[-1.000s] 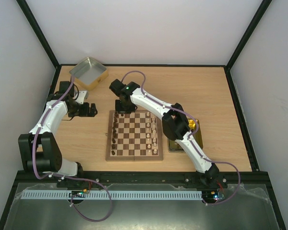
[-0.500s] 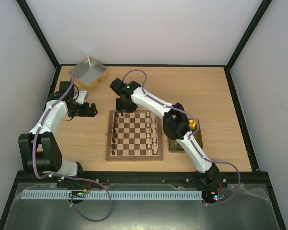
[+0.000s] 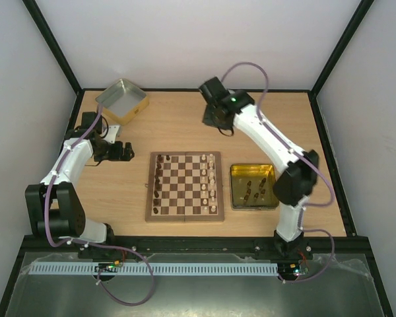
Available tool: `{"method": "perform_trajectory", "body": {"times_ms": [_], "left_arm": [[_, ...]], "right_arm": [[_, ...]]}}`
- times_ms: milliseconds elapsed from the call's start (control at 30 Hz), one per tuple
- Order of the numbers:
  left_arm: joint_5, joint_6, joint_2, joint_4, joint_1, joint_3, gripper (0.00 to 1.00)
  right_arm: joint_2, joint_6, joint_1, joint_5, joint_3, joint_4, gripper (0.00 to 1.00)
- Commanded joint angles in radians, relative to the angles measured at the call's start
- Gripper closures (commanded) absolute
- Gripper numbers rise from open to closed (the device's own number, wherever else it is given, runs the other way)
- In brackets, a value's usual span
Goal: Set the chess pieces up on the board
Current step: Pick up the chess piece from the storage box.
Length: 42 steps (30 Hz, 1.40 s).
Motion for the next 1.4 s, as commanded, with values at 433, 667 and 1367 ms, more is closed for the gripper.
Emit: {"method": "perform_trajectory", "body": {"times_ms": [433,667,1367], "left_arm": [[0.009,-0.008,-0.025,-0.006,0.003,-0.024,0.0],[0.0,-0.009,-0.04,-0.007,0.001,-0.028,0.0],[-0.005,-0.008,-0.039,-0.006,0.001,-0.031,0.0]], "right_arm": [[-0.536,0.03,-0.182,-0.153,-1.028,0.22,0.67],[-0.512,-0.008,-0.27,-0.216,-1.109,0.285,0.68],[-0.437,-0.045,-0.317,-0.252,-1.161,0.331,0.73]]}}
